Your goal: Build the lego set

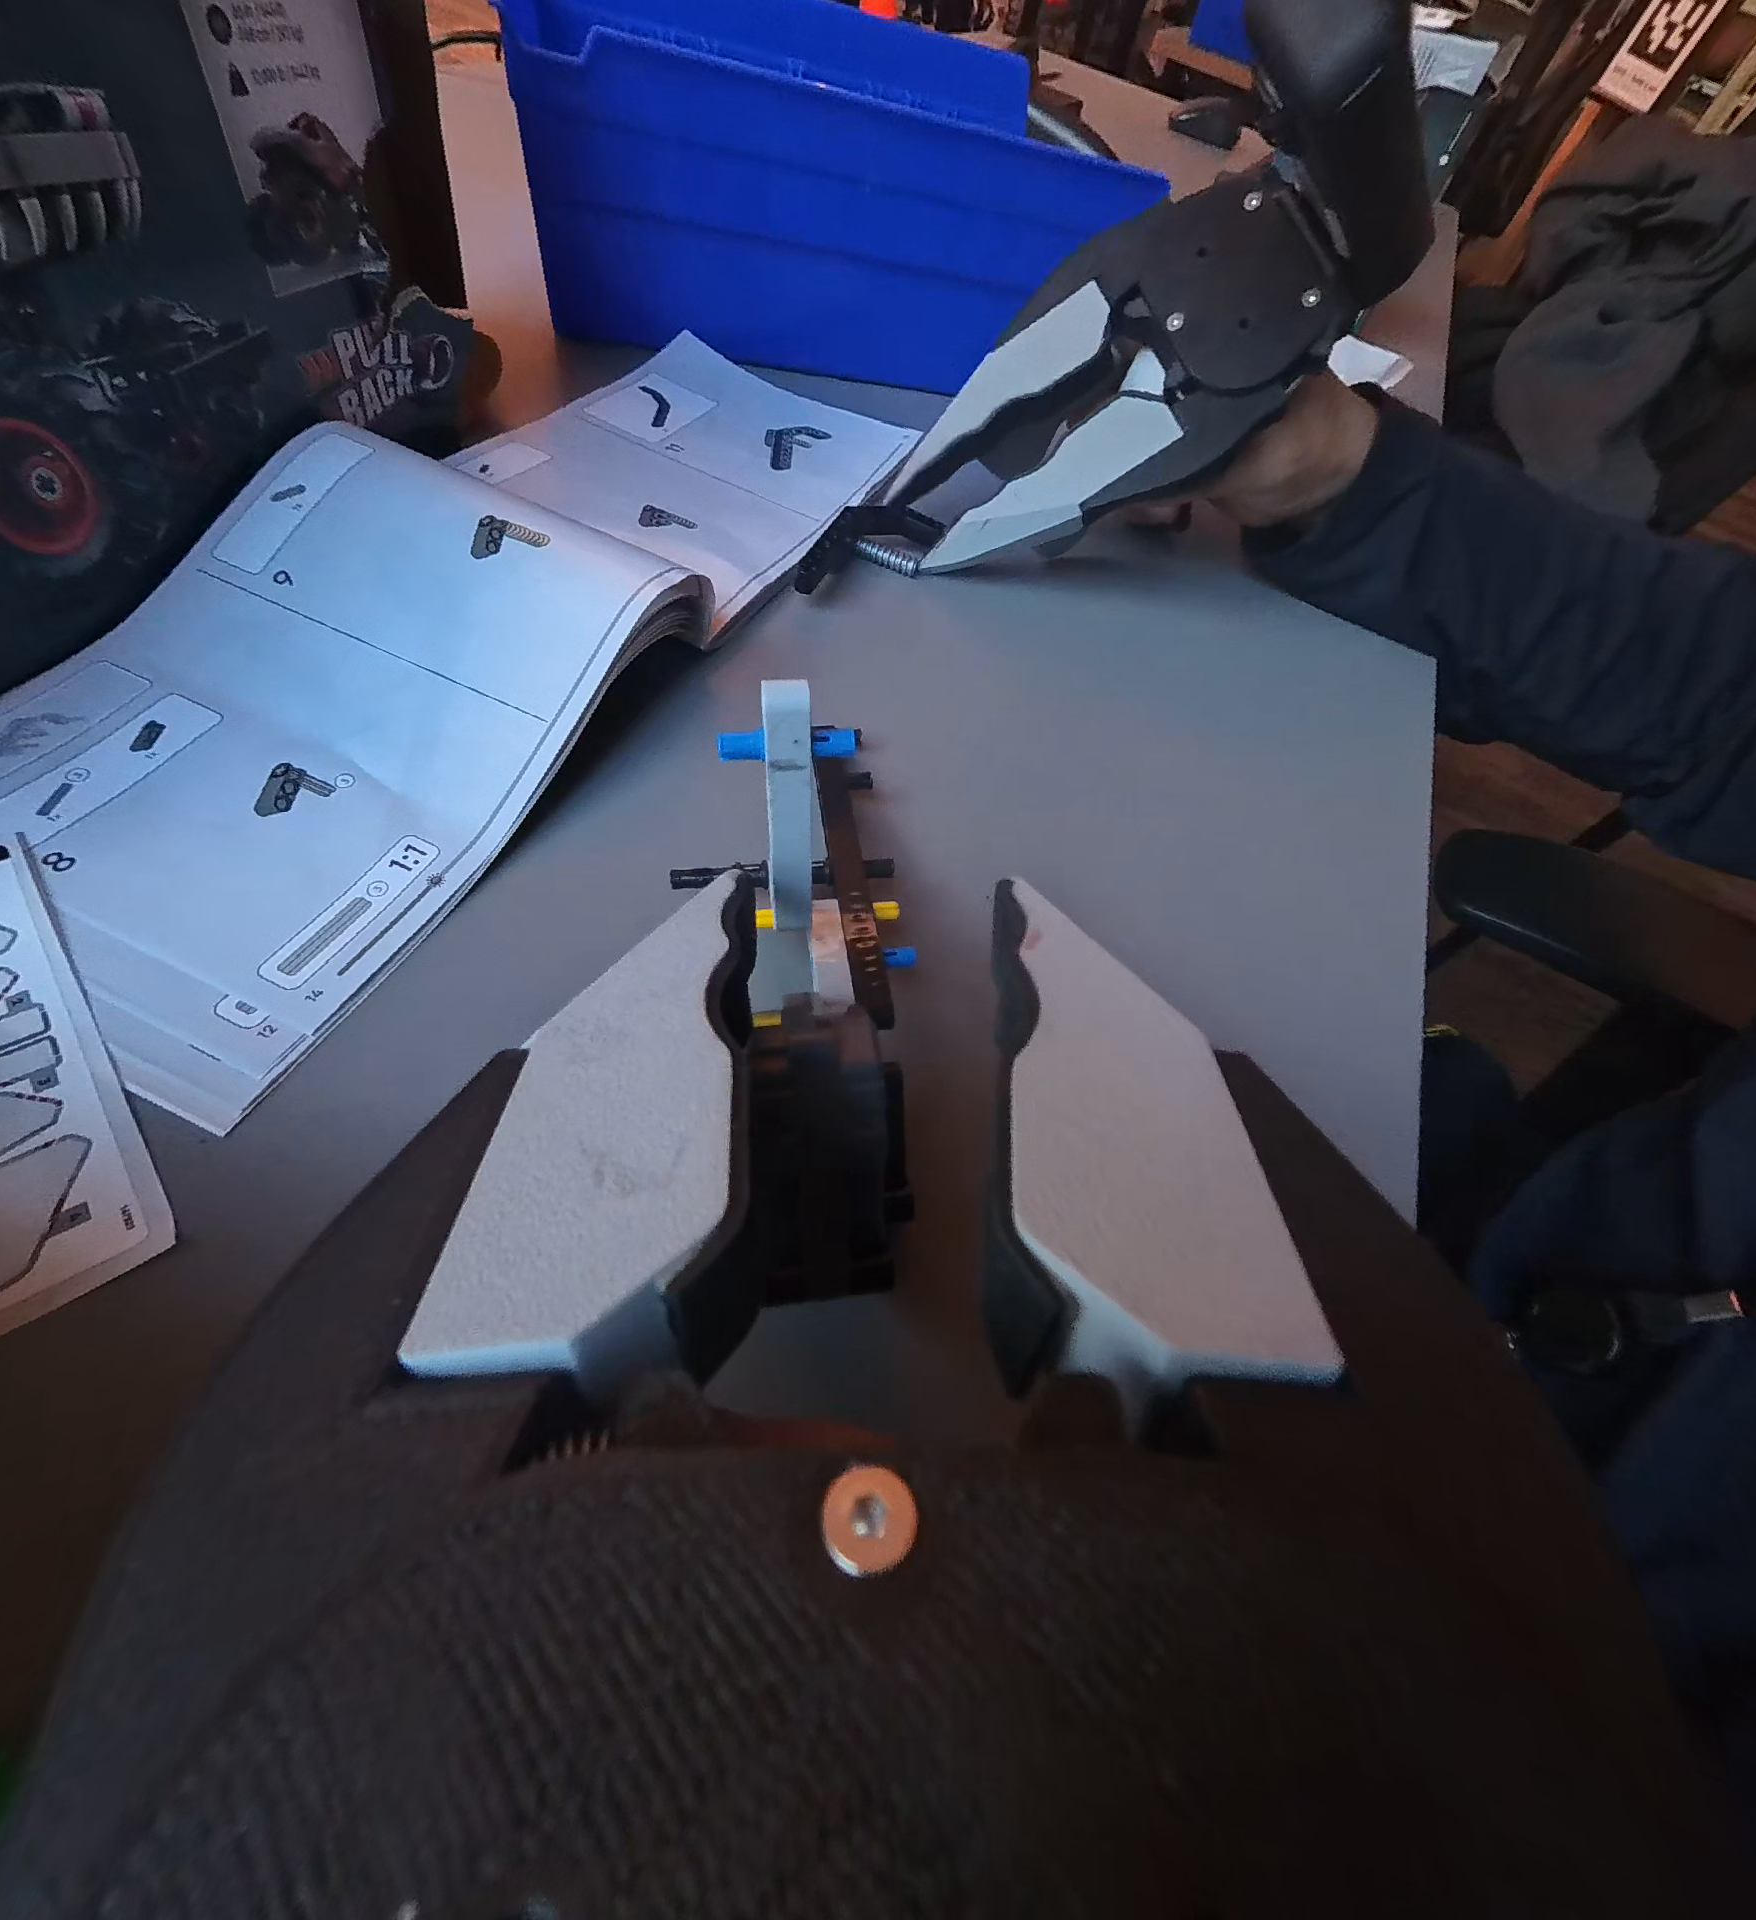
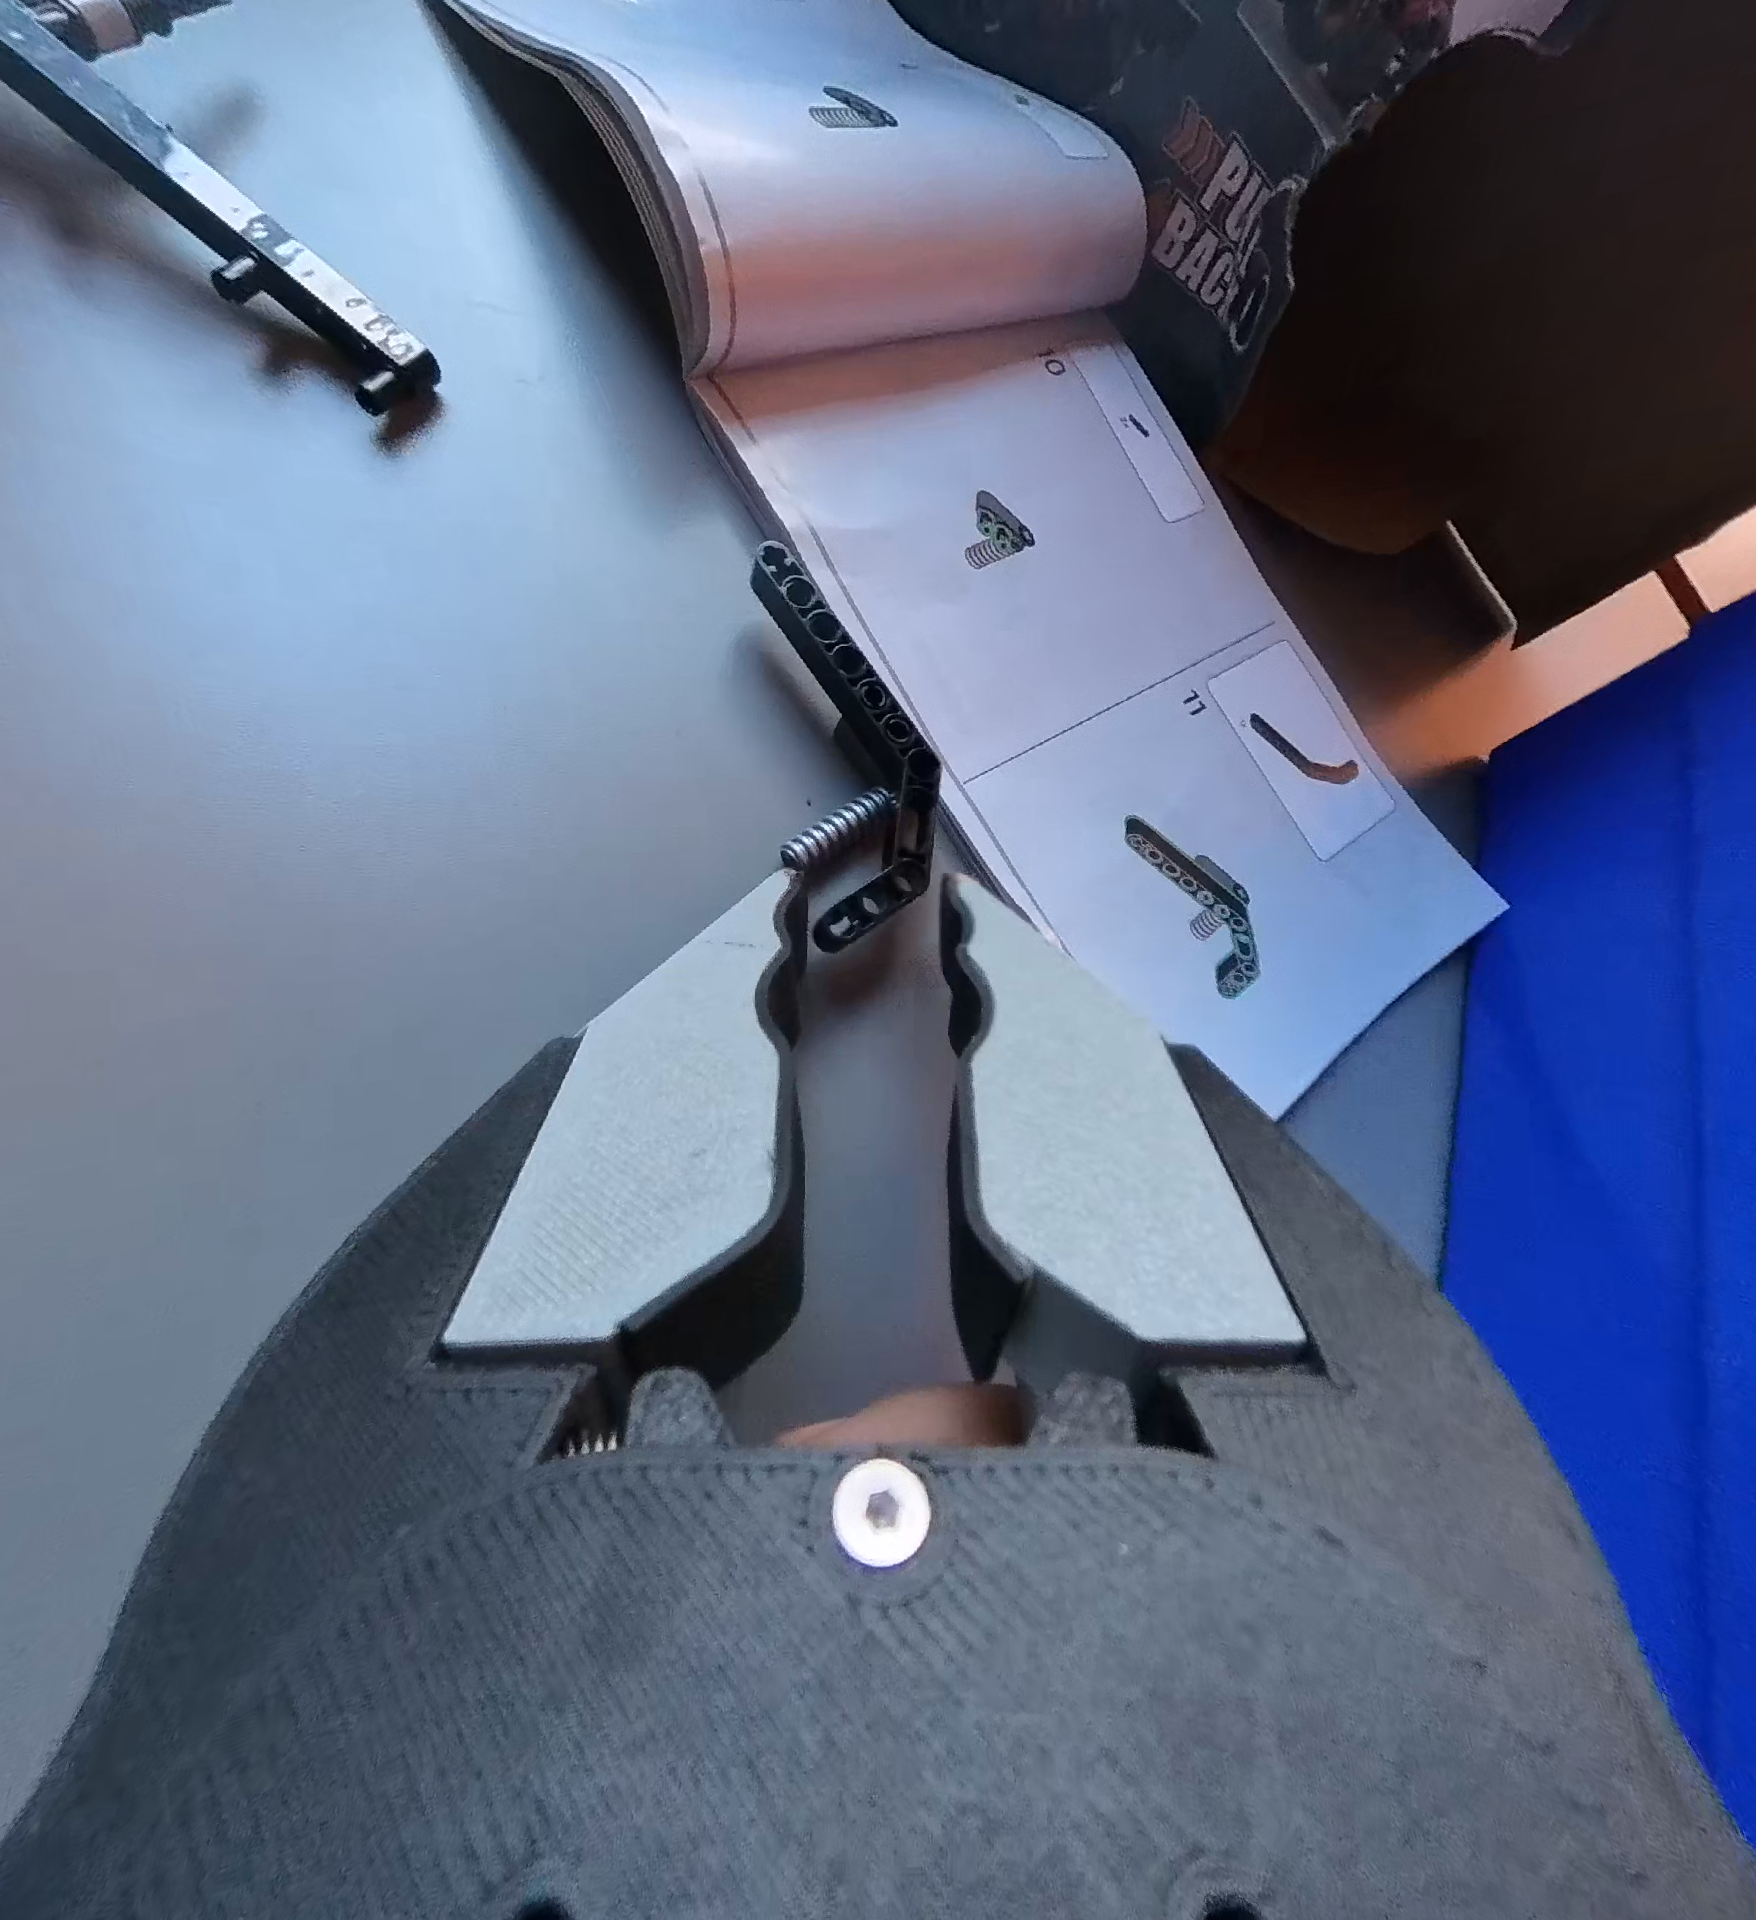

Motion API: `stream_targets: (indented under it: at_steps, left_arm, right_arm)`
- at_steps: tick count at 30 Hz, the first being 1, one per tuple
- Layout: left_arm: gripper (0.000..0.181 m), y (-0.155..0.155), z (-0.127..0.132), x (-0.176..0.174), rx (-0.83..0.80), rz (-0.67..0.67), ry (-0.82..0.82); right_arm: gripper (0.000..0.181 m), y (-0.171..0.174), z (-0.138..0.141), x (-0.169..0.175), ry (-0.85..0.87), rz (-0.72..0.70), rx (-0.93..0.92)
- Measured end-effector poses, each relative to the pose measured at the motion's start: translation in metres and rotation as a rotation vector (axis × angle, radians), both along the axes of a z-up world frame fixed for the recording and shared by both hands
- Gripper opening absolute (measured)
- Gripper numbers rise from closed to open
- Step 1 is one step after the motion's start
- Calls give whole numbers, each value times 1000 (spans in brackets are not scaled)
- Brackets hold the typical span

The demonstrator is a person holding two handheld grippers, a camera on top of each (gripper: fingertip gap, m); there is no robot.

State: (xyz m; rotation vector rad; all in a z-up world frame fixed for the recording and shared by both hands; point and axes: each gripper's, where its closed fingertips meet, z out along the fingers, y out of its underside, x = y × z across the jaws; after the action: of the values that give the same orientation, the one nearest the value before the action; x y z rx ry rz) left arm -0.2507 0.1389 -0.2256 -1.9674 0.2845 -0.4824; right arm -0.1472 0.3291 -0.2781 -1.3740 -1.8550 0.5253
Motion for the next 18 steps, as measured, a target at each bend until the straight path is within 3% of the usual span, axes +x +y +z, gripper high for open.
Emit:
stream_targets:
  at_steps: [18]
  left_arm:
    - [43, 0, 3, -2, 16, 8, -17]
  right_arm:
    - [18, -14, 0, 10, -7, 67, 23]
